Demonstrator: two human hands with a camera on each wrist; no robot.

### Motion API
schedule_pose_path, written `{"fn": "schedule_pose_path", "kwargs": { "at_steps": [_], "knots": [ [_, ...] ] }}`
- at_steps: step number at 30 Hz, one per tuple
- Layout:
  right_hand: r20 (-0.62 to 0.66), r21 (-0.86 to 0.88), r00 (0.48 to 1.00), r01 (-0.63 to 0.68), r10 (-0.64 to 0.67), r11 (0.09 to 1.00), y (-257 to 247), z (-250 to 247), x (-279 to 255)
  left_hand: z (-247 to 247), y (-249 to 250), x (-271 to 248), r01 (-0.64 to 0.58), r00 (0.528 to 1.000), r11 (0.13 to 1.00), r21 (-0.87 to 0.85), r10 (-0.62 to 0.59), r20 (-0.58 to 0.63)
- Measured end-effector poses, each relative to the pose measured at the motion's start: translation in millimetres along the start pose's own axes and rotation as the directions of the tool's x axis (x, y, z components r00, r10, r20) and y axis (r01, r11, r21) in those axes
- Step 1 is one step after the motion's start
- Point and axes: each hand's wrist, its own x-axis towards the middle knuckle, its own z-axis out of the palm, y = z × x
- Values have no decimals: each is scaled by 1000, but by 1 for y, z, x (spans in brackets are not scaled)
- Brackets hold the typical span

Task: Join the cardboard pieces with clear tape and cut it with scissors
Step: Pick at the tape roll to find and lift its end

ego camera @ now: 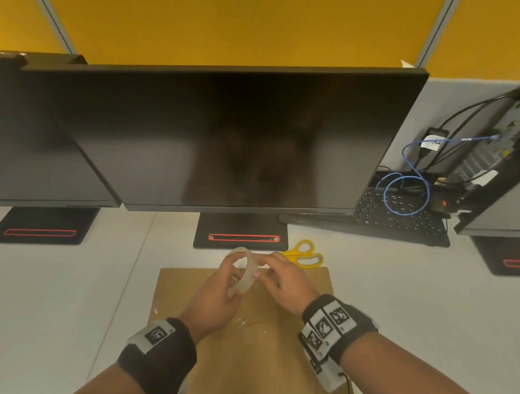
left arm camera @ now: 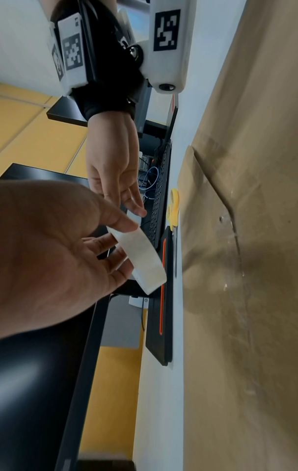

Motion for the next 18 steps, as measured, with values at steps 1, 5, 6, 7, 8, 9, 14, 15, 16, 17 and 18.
{"fn": "schedule_pose_path", "kwargs": {
  "at_steps": [1, 5, 6, 7, 8, 9, 14, 15, 16, 17, 18],
  "knots": [
    [-25, 8, 1000, -4, 5, 1000, 2, -1, -2, 1, 1, 1, -4, 1000, 1000, 3, 4, 4],
    [-72, 30, 997, 1, 1, 1000, 7, -5, -6, 7, 3, 5, -23, 1000, 1000, -18, 24, 13],
    [-70, 38, 998, -6, 9, 999, 8, -5, -7, 8, 3, 6, -31, 999, 999, -22, 31, 17],
    [-73, 50, 997, -16, 20, 999, 8, -6, -7, 9, 4, 6, -37, 999, 999, -28, 38, 25],
    [-82, 63, 996, -26, 32, 998, 9, -6, -8, 10, 4, 7, -41, 998, 999, -35, 43, 36],
    [-90, 75, 995, -35, 41, 997, 10, -6, -8, 10, 5, 7, -42, 998, 998, -43, 44, 44],
    [-112, 100, 992, -44, 55, 994, 13, -9, -9, 11, 13, 11, -20, 998, 993, -113, 26, 52],
    [-114, 104, 992, -50, 62, 993, 14, -9, -8, 12, 14, 12, -16, 998, 991, -130, 23, 52],
    [-112, 112, 991, -58, 71, 992, 15, -10, -8, 12, 16, 13, -15, 998, 989, -145, 23, 54],
    [-110, 122, 991, -61, 75, 991, 16, -11, -8, 12, 16, 14, -17, 998, 987, -157, 27, 59],
    [-111, 138, 991, -63, 79, 988, 17, -12, -7, 12, 17, 15, -22, 997, 986, -167, 33, 63]
  ]
}}
